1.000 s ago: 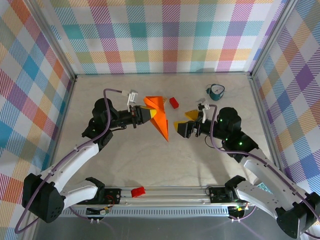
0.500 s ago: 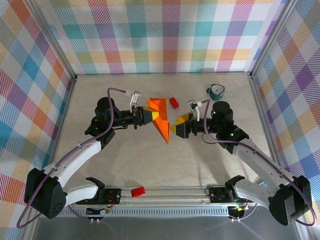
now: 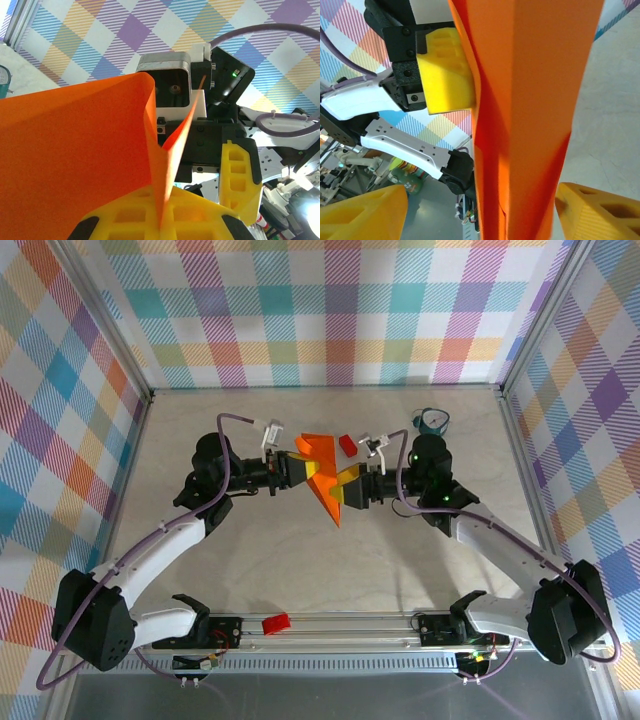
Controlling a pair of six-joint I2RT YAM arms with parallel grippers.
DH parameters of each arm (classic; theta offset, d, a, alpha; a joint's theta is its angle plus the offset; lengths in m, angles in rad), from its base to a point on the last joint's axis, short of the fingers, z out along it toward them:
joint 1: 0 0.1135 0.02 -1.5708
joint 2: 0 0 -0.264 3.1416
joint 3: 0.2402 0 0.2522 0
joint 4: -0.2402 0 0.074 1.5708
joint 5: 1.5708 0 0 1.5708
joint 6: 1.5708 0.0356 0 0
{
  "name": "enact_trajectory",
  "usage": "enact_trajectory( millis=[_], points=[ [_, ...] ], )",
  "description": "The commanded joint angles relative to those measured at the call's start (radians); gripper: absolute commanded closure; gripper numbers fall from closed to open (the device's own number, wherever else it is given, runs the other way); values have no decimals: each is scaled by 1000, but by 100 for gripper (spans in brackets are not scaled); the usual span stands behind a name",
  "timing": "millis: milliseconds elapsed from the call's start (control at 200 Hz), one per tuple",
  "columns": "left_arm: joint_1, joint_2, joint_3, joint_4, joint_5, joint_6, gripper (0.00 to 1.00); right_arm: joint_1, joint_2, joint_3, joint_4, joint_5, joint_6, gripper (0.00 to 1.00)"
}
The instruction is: Fold a paper plane with a square sheet of paper (fold left side to right side)
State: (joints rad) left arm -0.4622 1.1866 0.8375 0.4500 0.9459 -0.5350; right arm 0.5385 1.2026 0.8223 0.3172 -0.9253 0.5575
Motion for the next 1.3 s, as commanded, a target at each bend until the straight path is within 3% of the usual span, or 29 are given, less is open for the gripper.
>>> enact_trajectory(
  millis=[0, 290, 405, 575, 760, 865, 1005, 1200, 1295],
  points=[
    [-6, 7, 39, 66, 24, -20, 100, 8, 14, 40, 63, -30, -2, 32],
    [-6, 11, 34, 64, 13, -20, 100, 12, 4, 41, 34, 26, -25, 76],
    [-1, 4, 28, 53, -1, -11, 91, 12, -21, 40, -14, 54, -58, 89],
    [25, -37, 24, -20, -46, 42, 79, 12, -65, 35, -89, 109, -104, 98],
    [60, -132, 14, -186, -146, 153, 60, 12, -96, 62, -260, 209, -181, 100],
    [66, -213, 1, -326, -284, 245, 43, 14, -100, 116, -437, 339, -242, 100],
    [66, -341, -39, -476, -582, 328, 27, 30, -63, 228, -712, 626, -290, 100],
    [68, -484, -99, -617, -921, 331, 17, 104, 30, 375, -975, 1010, -277, 100],
    [68, -534, -112, -682, -1032, 330, 15, 175, 114, 471, -1116, 1230, -256, 100]
  ],
)
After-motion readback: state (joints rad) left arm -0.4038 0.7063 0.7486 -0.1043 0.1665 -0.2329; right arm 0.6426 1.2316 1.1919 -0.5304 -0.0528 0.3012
